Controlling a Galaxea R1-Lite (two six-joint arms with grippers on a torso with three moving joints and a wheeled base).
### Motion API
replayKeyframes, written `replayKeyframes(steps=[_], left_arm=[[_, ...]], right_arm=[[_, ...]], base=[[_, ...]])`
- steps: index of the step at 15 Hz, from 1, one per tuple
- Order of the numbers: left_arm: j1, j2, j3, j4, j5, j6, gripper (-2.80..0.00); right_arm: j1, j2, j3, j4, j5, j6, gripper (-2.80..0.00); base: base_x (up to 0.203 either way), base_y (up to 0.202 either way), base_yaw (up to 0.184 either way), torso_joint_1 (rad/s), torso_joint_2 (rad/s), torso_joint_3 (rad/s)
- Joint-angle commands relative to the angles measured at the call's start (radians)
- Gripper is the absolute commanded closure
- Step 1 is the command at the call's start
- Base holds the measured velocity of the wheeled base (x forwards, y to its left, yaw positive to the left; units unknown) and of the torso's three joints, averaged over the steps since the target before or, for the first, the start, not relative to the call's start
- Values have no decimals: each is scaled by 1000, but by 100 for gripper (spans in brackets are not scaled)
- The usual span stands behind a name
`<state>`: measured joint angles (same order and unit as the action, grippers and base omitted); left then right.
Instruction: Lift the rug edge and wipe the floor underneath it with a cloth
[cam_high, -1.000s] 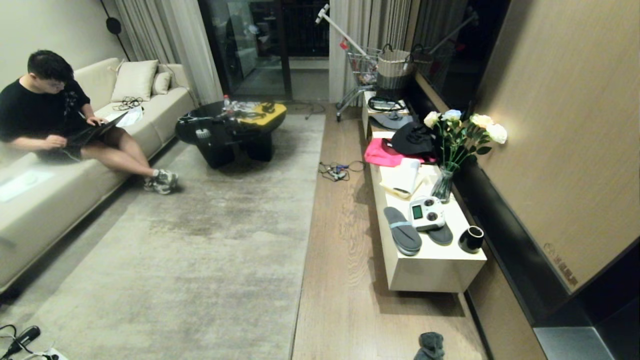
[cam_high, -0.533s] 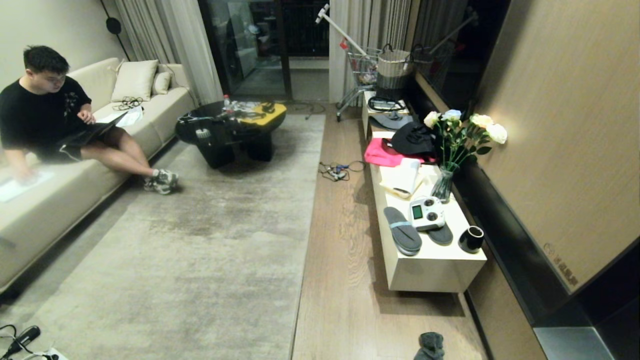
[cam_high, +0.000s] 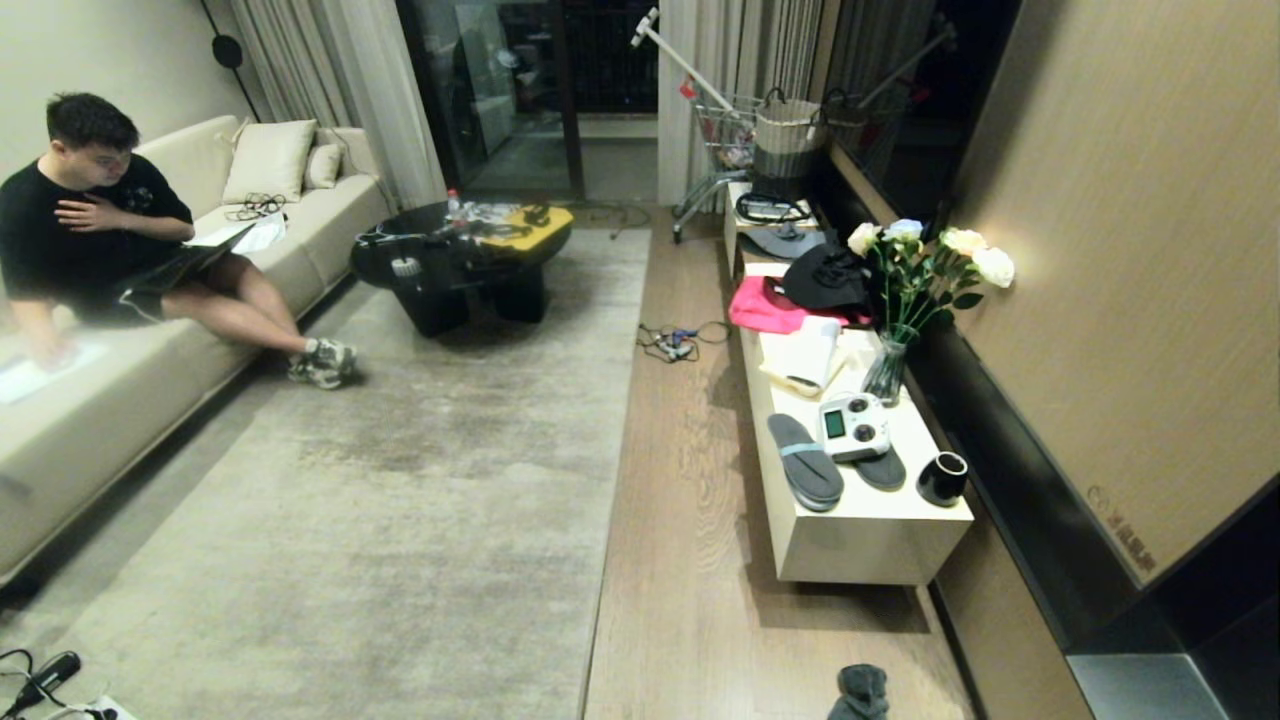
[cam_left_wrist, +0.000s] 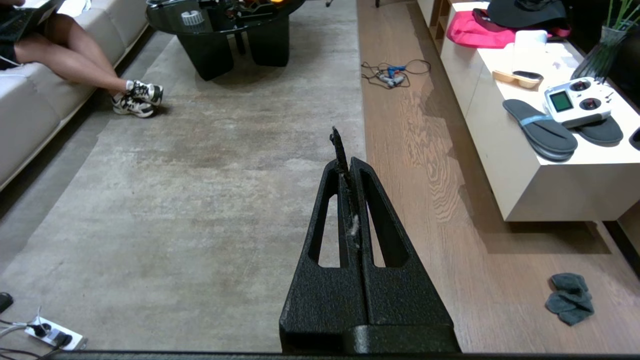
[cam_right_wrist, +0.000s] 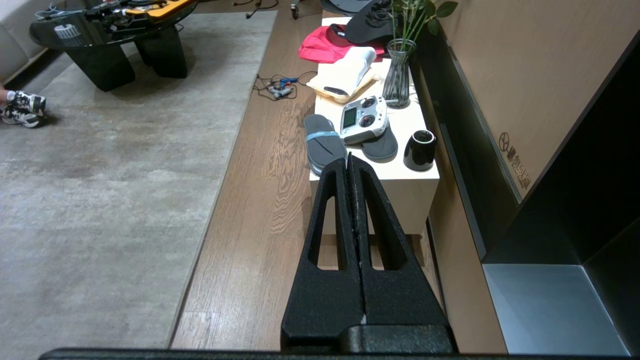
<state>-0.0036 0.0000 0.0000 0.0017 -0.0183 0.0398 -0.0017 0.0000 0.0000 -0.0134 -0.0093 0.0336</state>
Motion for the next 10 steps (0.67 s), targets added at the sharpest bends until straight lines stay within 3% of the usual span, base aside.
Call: replayKeyframes(steps=[1,10], left_arm=[[0,1,0,0,0,0,0],[1,0,0,0,0,0,0]], right_arm=[[0,2,0,0,0,0,0],[0,2,0,-3,0,3,0]], base=[[0,0,0,0,0,0],[0,0,0,0,0,0]])
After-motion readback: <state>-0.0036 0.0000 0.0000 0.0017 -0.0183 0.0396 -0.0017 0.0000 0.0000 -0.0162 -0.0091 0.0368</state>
